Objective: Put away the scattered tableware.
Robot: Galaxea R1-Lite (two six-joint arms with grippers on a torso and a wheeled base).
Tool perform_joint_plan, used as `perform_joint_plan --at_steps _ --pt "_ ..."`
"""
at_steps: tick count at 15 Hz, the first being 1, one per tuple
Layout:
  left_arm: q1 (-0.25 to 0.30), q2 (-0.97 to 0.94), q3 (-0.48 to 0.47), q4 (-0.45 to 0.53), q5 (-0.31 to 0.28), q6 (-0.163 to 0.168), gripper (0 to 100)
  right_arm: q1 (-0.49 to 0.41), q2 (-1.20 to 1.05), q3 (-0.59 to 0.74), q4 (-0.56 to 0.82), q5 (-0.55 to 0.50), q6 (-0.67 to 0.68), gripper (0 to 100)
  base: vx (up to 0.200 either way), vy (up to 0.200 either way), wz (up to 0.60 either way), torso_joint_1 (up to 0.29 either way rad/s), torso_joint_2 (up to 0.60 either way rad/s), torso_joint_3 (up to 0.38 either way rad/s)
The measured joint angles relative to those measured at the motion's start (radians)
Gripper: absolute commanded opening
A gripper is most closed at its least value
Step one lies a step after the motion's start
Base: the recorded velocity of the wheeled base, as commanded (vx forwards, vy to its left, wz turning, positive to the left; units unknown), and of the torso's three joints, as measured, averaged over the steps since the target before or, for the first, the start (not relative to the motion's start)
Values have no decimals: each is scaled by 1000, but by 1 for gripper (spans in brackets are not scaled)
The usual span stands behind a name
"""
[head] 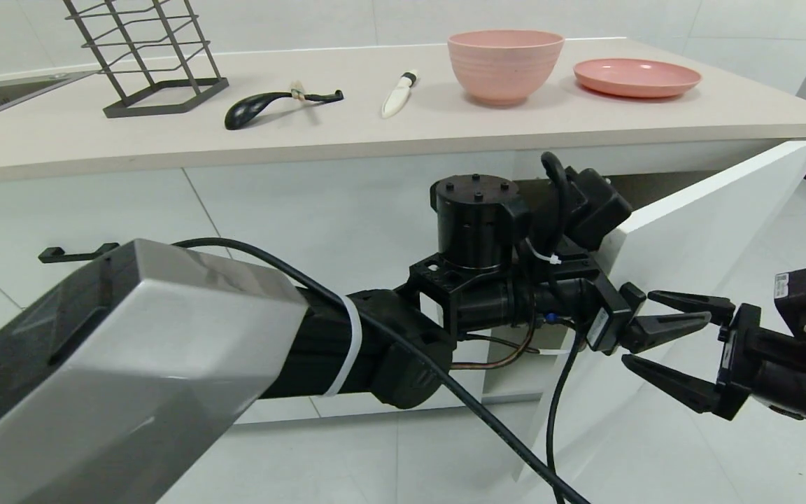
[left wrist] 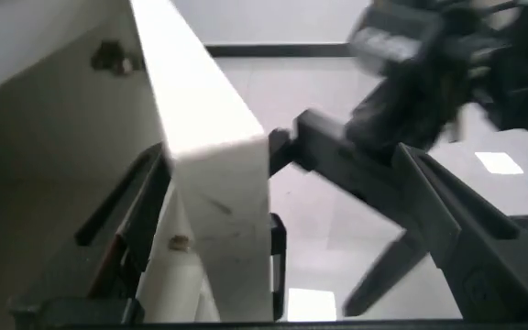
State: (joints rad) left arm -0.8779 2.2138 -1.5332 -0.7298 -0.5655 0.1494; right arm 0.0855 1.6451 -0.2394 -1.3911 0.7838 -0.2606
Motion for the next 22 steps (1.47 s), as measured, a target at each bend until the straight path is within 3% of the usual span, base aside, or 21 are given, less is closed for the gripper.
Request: perform_joint_plan --at_steps 3,9,12,17,22 --pt "5 15 -10 -23 121 -47 100 -11 -94 70 1 -4 -1 100 0 0 0 0 0 0" --pt "-20 37 -30 -34 182 -52 100 -74 -466 216 7 -15 -2 100 0 0 0 0 0 0" --pt "-61 33 -3 -81 225 -78 100 -107 -659 230 9 -30 -1 100 0 0 0 0 0 0" --pt "-107 -5 97 -129 226 -81 100 -120 -810 213 10 -41 -1 100 0 0 0 0 0 0" --pt "-164 -9 103 -129 223 -82 100 -128 -810 165 20 -64 0 100 0 0 0 0 0 0"
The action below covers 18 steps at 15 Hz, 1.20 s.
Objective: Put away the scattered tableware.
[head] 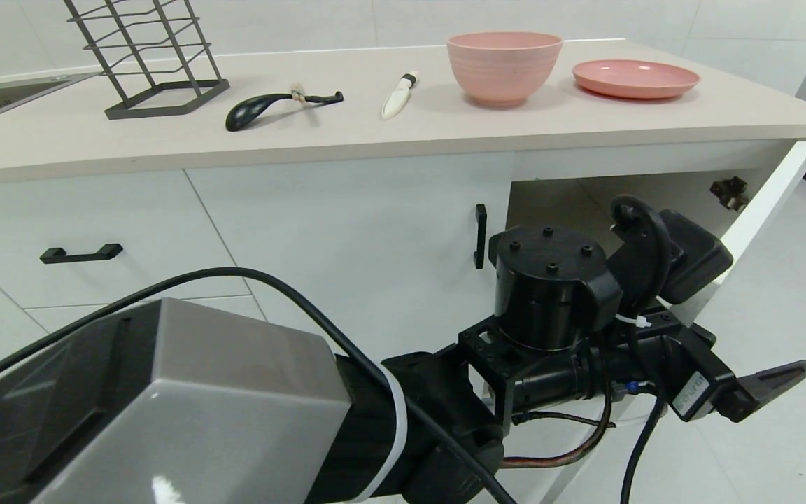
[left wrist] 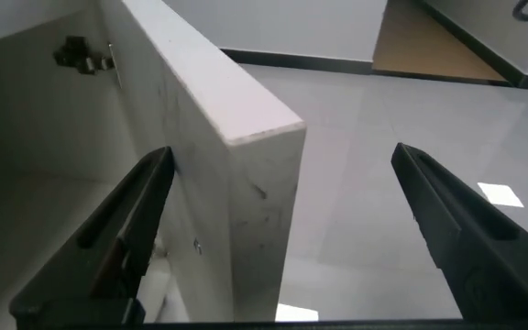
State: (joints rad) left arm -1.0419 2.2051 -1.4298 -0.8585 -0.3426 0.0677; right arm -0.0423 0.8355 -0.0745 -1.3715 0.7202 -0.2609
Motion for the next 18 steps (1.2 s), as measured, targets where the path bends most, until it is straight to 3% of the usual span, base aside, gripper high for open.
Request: perform_joint_plan --at_steps 5,8,14,18 --pt "-53 17 -1 -9 2 -2 100 -28 8 -67 1 -1 2 100 0 0 0 0 0 0" --pt "-80 39 -10 -25 14 -23 100 -46 5 -123 0 -6 3 100 0 0 0 0 0 0" --pt "-135 104 -72 -50 33 -33 100 -65 -13 -190 -1 -9 4 100 0 0 0 0 0 0" --pt "-203 182 -164 -80 55 -79 100 -80 -32 -233 -1 -9 3 100 0 0 0 0 0 0"
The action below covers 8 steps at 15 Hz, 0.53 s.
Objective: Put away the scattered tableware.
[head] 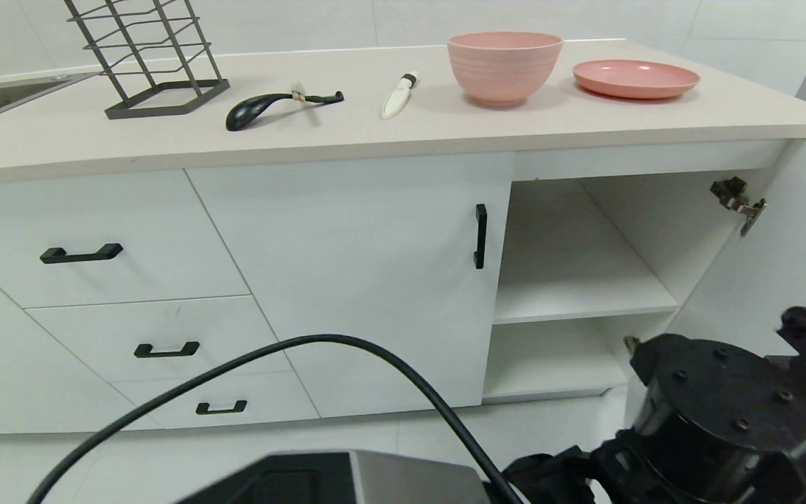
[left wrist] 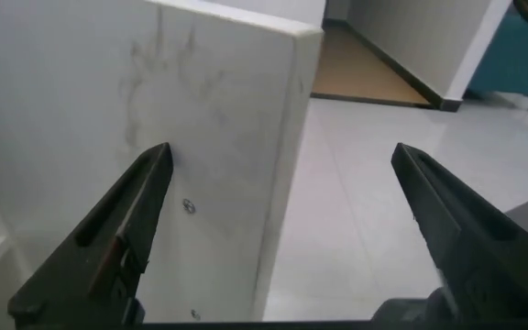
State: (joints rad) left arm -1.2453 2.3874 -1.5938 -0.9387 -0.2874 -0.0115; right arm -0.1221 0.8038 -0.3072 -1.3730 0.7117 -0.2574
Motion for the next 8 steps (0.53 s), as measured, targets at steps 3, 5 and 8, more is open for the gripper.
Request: perform_joint_plan --at_steps 3,5,8 --pt "-62 92 -121 -41 -2 -7 100 -26 -26 -22 0 1 0 100 0 0 0 0 0 0" --pt "-98 159 -175 -126 -43 -9 100 -35 -47 -26 0 1 0 100 0 0 0 0 0 0" --pt "-85 174 -92 -176 -77 -13 100 -36 -63 -25 0 2 -1 100 0 0 0 0 0 0"
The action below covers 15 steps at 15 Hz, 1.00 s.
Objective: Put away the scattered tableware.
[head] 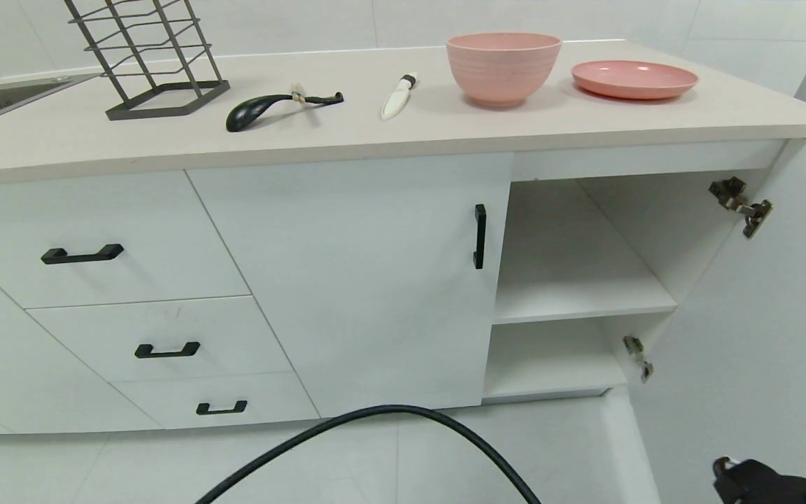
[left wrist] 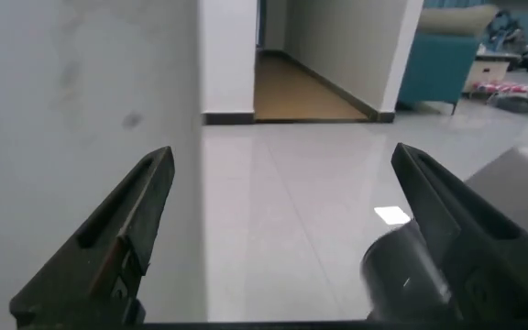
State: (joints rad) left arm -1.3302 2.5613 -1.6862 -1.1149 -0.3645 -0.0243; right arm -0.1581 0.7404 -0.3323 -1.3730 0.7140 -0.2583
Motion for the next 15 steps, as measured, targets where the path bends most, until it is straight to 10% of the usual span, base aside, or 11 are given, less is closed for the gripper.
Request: perform_joint_plan --at_steps 5,15 --pt "162 -241 518 -164 -59 -2 100 0 6 89 21 0 -1 100 0 0 0 0 0 0" --pt "900 -1139 1582 -425 -191 -1 100 58 -23 330 331 6 -4 100 0 0 0 0 0 0"
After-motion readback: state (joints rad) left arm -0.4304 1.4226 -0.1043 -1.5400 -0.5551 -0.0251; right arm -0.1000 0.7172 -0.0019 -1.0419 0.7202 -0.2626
